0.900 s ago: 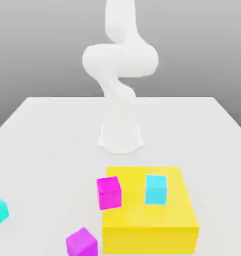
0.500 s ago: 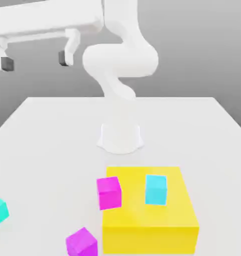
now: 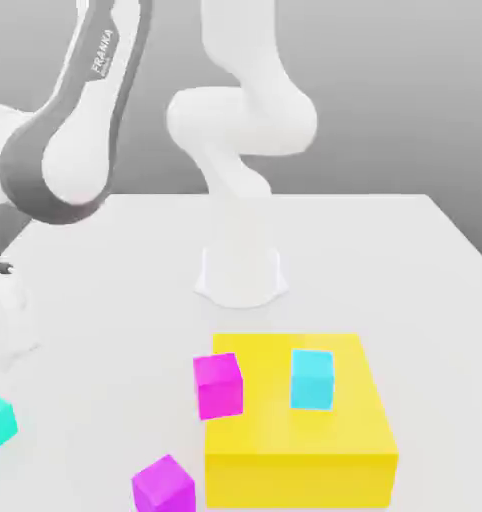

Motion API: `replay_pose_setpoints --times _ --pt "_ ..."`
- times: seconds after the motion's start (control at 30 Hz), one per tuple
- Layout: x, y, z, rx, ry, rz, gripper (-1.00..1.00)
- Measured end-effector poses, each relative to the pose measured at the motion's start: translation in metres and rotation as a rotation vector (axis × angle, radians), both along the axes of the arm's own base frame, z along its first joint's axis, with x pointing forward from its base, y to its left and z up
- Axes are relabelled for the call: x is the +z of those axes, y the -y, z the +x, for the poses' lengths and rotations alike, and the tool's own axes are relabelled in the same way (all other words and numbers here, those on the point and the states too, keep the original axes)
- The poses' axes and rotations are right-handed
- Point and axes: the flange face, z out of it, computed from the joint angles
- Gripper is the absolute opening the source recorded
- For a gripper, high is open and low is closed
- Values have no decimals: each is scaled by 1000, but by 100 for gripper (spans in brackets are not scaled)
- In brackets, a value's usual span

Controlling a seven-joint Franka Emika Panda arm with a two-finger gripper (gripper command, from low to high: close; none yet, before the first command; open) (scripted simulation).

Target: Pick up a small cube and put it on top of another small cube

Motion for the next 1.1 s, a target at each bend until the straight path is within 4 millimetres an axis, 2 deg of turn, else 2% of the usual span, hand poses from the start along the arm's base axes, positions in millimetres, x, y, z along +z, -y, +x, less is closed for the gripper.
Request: replay_pose_setpoints --times 0.07,0.2,0.23,0.43,0.5,0.6,0.63,0.7,0.83,0.9,1.0,1.1 --pt "-29 15 -18 -27 -44 -6 0" --pt "-85 20 -24 -36 -60 -9 0" --pt "-94 20 -25 -36 -61 -8 -100" --pt "-98 20 -25 -37 -61 -6 -100" --pt "-83 20 -25 -36 -61 -8 -100" --pt "-45 20 -25 -36 -61 -7 -100" --pt "-34 11 -21 -24 -58 2 -100" --pt "-18 -21 -5 26 -49 31 -100" --pt "16 -94 20 145 -39 72 -100" --pt "34 -140 31 230 -40 79 -100" --pt "61 -197 33 330 -44 72 -100" --pt "86 -240 24 402 -50 44 -100"
